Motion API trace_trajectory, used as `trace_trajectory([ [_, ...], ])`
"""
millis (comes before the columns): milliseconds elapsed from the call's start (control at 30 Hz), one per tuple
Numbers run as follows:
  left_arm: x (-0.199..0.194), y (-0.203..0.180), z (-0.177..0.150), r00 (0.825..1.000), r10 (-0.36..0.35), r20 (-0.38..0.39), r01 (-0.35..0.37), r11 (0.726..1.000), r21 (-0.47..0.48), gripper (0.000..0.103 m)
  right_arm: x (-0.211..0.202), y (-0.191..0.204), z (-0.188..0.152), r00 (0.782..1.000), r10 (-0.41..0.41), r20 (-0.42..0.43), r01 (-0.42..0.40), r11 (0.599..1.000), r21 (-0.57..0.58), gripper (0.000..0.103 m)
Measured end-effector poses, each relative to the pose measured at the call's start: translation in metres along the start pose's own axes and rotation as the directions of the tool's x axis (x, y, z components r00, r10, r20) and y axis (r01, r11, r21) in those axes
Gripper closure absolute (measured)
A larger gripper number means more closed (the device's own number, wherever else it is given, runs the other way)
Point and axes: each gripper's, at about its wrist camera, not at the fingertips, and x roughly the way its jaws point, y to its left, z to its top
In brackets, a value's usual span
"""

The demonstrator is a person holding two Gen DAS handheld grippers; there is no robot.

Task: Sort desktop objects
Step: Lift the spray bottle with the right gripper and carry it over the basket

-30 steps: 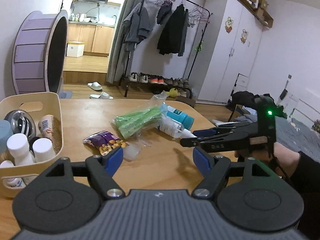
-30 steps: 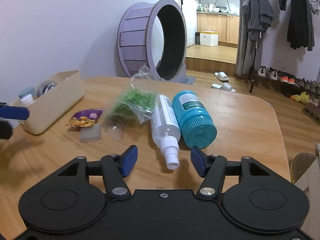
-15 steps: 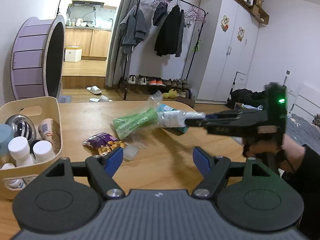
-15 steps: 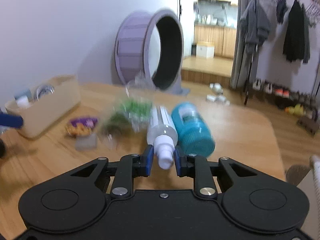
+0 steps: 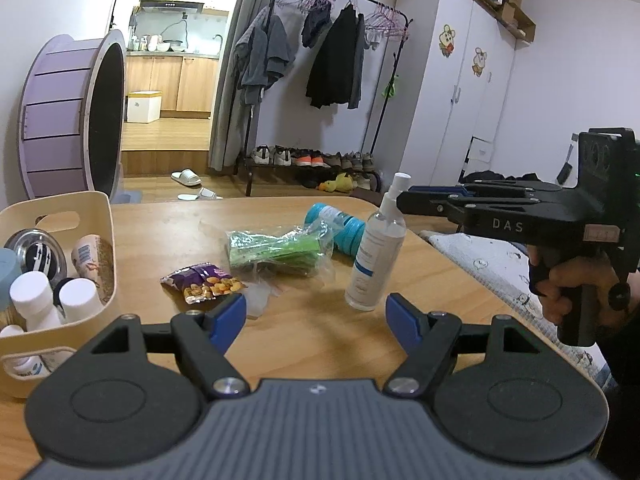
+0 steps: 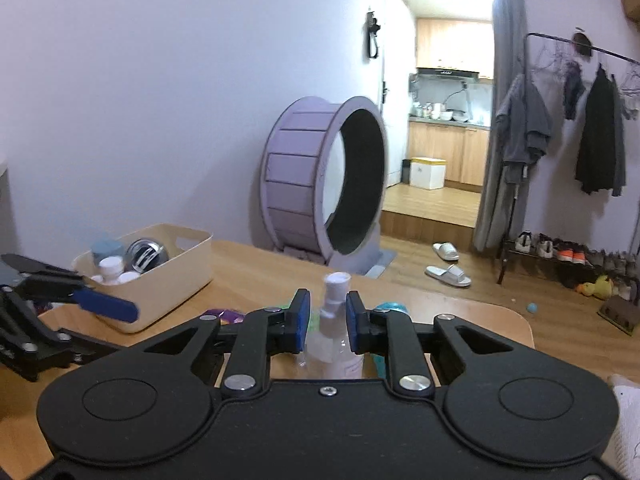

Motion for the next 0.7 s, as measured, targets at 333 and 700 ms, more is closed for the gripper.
trace_trajectory([
  [333, -0.007, -0.003, 0.000, 1.000, -0.015, 0.020, 0.015, 1.000, 0.012, 0.027, 0.006, -0.001, -0.009, 1.000, -0.006, -0.017, 0.006, 1.000, 0.023, 0.055],
  [700, -0.035, 0.002, -0.006, 0.998, 0.005, 0.056, -0.005, 1.000, 0.006, 0.027, 0.009, -0.004, -0.002, 1.000, 0.028, -0.004, -0.027, 0.996, 0.082, 0.081],
])
